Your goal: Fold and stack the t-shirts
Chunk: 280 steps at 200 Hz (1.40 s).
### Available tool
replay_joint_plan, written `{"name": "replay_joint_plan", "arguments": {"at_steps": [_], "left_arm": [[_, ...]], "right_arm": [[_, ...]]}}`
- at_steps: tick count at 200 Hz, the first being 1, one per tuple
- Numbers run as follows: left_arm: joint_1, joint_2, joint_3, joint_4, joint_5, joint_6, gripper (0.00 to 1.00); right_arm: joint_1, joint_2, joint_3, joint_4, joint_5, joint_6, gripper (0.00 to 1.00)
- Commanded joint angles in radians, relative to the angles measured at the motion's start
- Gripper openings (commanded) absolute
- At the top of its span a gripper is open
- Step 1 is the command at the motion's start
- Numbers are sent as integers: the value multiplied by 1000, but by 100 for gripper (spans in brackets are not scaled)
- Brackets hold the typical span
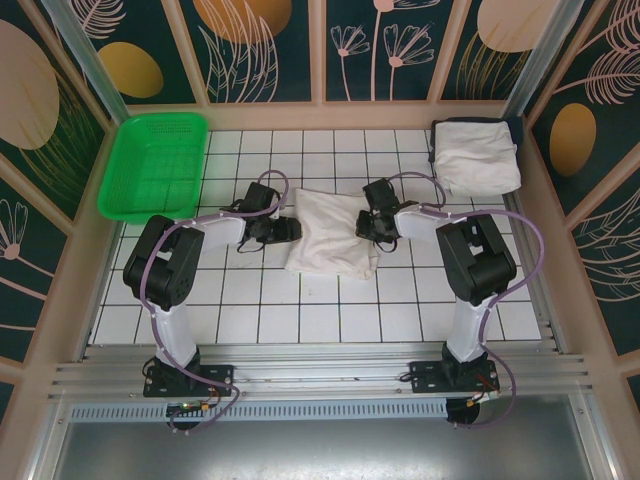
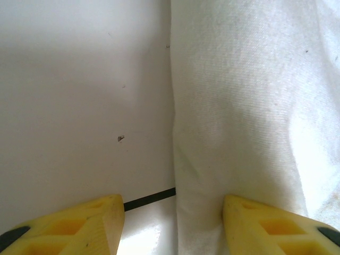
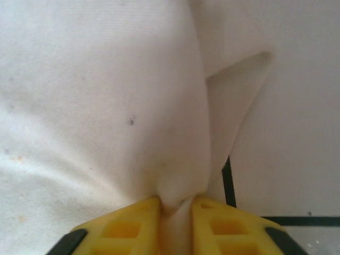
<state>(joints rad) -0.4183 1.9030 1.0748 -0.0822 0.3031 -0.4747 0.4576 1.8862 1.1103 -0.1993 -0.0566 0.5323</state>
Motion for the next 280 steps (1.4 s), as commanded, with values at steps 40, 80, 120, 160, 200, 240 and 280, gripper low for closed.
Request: {"name": "replay_joint_plan", "arguments": {"at_steps": [40,80,120,160,200,240,280], "left_arm": [[-16,18,11,-98,4,24,52],[-8,-52,19,-112,-10,22,52],[21,-85,12,-137,-33,24,52],[35,-98,-20,-117,-26,19,52],[36,-88,-24,-103,-3,13,51],[32,-80,-13,-38,45,-38,52],[-15,-12,101,-63,42,-43,53]], "right_arm": [[-29,-38,34,-28,-1,-62,0],[-105,-177,44,-55,-56,-179,0],[-159,-214,115,-158,51,-319,0],[-188,-168,160,-177,111,-390,0],[-220,-63,162,-189,92,-343,0],[-278,29,227,-216,133,-337,0],[-319,104,324,-249,120,-356,41]]}}
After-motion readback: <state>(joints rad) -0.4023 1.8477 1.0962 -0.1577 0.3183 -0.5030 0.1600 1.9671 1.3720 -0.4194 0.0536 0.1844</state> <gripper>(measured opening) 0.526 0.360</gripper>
